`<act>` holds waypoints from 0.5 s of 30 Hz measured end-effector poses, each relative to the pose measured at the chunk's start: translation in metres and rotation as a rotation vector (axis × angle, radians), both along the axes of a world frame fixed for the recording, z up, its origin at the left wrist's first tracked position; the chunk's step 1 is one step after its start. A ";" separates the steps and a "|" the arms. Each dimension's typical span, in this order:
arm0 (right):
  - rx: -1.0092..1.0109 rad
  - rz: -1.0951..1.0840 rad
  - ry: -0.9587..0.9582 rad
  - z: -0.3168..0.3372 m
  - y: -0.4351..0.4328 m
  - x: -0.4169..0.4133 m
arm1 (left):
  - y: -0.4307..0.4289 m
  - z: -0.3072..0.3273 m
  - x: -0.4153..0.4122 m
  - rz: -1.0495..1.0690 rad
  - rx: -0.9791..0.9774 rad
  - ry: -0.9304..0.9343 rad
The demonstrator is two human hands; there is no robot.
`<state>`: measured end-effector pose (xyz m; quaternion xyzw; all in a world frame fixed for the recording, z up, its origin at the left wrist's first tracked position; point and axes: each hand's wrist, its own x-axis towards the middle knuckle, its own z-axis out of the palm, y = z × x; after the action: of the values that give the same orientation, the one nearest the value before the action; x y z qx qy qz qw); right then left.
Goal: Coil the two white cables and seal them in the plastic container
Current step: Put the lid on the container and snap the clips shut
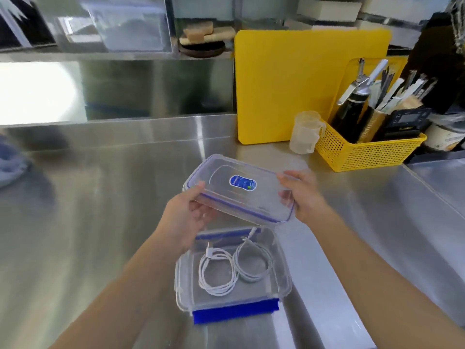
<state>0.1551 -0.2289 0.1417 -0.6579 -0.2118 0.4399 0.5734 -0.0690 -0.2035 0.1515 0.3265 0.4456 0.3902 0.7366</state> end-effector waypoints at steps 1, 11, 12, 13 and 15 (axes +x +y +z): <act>-0.001 0.062 -0.015 -0.002 -0.002 -0.001 | -0.001 -0.003 -0.014 -0.011 0.009 -0.011; -0.091 0.360 -0.337 -0.038 -0.025 -0.042 | -0.044 -0.057 -0.040 -0.024 0.185 0.863; -0.090 0.342 -0.386 -0.042 -0.026 -0.044 | -0.050 -0.058 -0.038 0.006 0.210 0.921; -0.106 0.332 -0.462 -0.046 -0.027 -0.045 | -0.054 -0.058 -0.036 0.024 0.235 0.964; -0.168 0.349 -0.616 -0.050 -0.032 -0.045 | -0.055 -0.057 -0.036 0.014 0.231 0.917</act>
<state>0.1096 -0.2609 0.0917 -0.7582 -0.4468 0.3284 0.3429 -0.1051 -0.2589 0.0941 0.5422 0.6806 0.2577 0.4200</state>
